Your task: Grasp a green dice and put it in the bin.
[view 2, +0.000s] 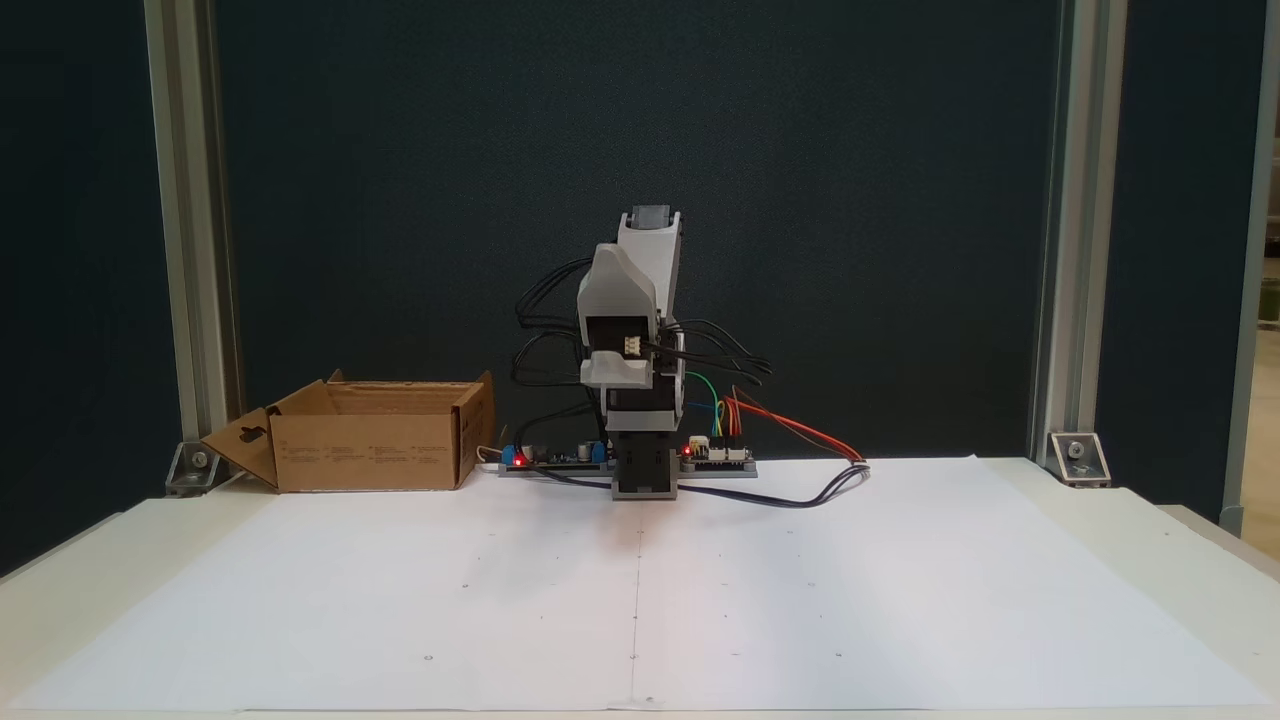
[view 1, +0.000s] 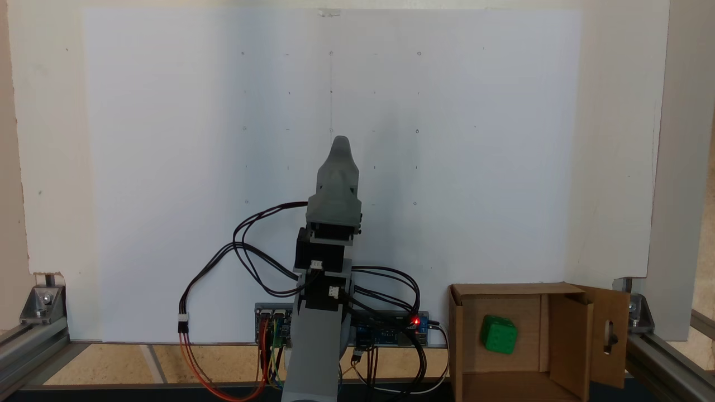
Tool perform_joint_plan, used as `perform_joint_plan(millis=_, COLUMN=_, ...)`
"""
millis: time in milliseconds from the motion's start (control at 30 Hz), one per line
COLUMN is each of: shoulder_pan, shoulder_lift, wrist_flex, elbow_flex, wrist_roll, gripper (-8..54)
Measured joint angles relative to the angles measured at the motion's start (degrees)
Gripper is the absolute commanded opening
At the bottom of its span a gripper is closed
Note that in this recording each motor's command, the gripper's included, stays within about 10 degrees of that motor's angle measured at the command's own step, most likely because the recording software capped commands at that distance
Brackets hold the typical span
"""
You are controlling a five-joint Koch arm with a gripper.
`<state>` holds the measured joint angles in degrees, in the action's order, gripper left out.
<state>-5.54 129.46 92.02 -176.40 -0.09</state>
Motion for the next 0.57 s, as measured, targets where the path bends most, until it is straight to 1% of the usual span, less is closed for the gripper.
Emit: perform_joint_plan(millis=567, shoulder_pan=0.4, shoulder_lift=0.0, wrist_flex=0.0, elbow_flex=0.0, wrist_roll=-0.1, gripper=45.0)
